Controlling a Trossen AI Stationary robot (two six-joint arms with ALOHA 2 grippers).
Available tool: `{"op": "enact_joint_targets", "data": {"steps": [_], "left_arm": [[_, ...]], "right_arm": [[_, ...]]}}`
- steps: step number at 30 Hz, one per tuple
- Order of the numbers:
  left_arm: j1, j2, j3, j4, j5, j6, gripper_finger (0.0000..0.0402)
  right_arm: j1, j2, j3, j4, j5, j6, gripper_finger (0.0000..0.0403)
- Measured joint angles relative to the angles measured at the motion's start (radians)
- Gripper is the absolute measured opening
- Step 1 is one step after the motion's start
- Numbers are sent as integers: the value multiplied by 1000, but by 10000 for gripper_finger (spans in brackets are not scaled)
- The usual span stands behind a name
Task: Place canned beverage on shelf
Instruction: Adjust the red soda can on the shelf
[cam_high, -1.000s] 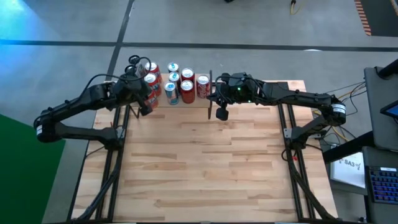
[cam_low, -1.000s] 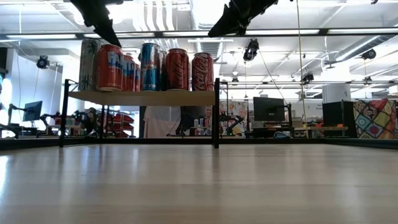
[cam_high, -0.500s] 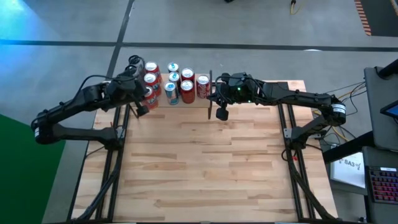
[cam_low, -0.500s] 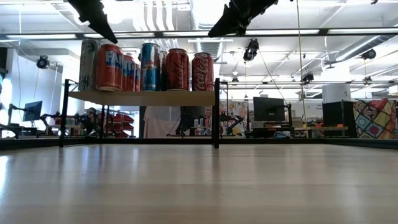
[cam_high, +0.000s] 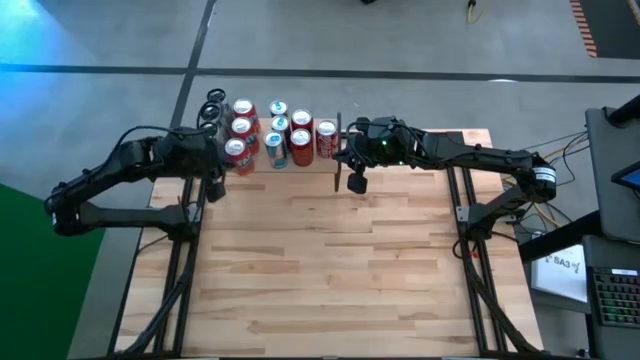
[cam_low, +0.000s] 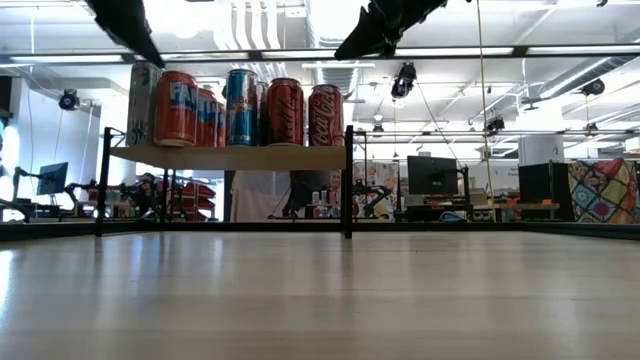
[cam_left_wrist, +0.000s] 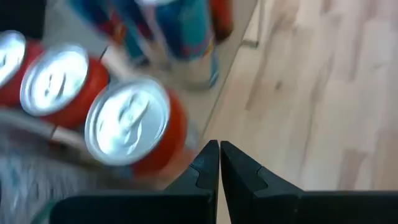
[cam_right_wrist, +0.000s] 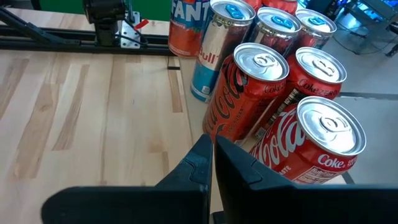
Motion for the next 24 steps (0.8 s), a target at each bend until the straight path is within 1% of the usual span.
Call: {"op": "enact_joint_targets", "data": {"steps": [4, 11, 16, 24], "left_arm": [[0, 20, -6, -32, -79, -32, 0], [0, 39, -6, -30, -132, -34, 0], [0, 41, -6, -30, -205, -39, 0], [0, 40, -6, -28, -208, -58, 0]], "right_arm": [[0, 0, 0, 5, 0, 0, 9], [0, 0, 0, 5, 0, 0, 9], [0, 0, 0, 4, 0, 0, 9], [0, 0, 0, 4, 0, 0, 9]]}}
